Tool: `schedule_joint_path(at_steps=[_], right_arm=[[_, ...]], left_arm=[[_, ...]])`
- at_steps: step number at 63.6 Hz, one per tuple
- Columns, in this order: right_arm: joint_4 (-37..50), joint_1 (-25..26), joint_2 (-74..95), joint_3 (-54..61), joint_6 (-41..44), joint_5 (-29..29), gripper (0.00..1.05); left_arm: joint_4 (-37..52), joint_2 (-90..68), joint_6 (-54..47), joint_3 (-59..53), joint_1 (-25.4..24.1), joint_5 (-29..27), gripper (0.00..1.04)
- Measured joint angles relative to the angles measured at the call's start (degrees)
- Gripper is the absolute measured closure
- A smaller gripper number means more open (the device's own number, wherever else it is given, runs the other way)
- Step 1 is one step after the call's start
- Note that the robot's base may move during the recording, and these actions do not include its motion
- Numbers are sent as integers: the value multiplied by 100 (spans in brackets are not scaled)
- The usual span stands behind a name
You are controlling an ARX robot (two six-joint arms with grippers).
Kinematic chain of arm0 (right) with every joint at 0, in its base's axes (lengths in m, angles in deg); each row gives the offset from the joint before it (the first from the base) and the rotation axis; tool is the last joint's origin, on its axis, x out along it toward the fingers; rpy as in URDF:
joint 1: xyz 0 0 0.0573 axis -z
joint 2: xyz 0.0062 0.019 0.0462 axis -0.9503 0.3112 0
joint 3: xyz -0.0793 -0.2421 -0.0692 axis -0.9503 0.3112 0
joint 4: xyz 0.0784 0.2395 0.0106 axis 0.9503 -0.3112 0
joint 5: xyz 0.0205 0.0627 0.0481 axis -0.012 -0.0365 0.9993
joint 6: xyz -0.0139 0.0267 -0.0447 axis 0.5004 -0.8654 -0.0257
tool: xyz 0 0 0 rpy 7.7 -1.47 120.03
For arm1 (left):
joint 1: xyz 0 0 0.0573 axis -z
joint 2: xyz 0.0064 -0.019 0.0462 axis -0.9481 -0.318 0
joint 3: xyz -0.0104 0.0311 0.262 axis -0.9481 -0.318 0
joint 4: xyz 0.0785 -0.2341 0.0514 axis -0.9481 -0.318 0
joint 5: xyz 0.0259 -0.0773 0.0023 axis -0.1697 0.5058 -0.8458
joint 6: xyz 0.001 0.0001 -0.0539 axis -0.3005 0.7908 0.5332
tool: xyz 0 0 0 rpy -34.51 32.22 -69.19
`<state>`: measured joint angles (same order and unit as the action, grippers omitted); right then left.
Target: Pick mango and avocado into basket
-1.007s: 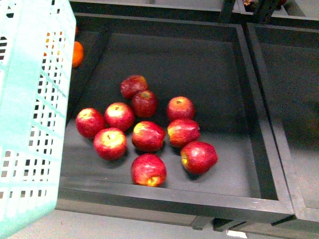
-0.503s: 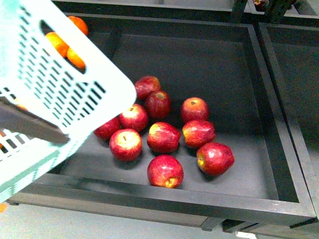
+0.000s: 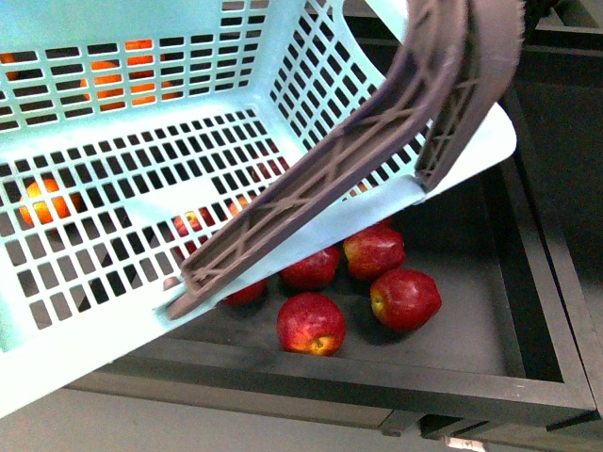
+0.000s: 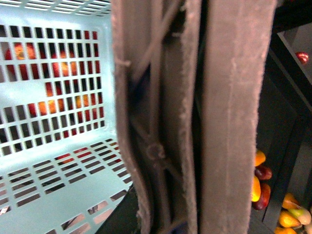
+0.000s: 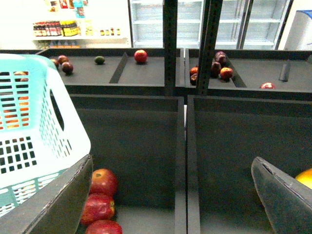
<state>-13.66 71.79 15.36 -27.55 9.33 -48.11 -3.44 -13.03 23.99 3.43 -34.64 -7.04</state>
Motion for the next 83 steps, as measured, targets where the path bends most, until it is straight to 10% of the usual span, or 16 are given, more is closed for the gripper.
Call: schedule_joint_path(at_steps=[26, 56, 65, 83], right_arm=[[0, 0, 0, 0, 0, 0, 9], [-79, 26, 57, -24, -68, 114, 9], [-2483, 868, 1810, -1021, -1005, 2052, 9], [-1222, 2881, 3727, -1488, -1088, 3263, 9]], left_arm=[[420, -387, -184, 817, 564, 1012, 90], [365, -387, -289, 826, 610, 966, 90], [365, -387, -291, 826, 625, 999, 90], [365, -387, -297, 826, 619, 979, 90]])
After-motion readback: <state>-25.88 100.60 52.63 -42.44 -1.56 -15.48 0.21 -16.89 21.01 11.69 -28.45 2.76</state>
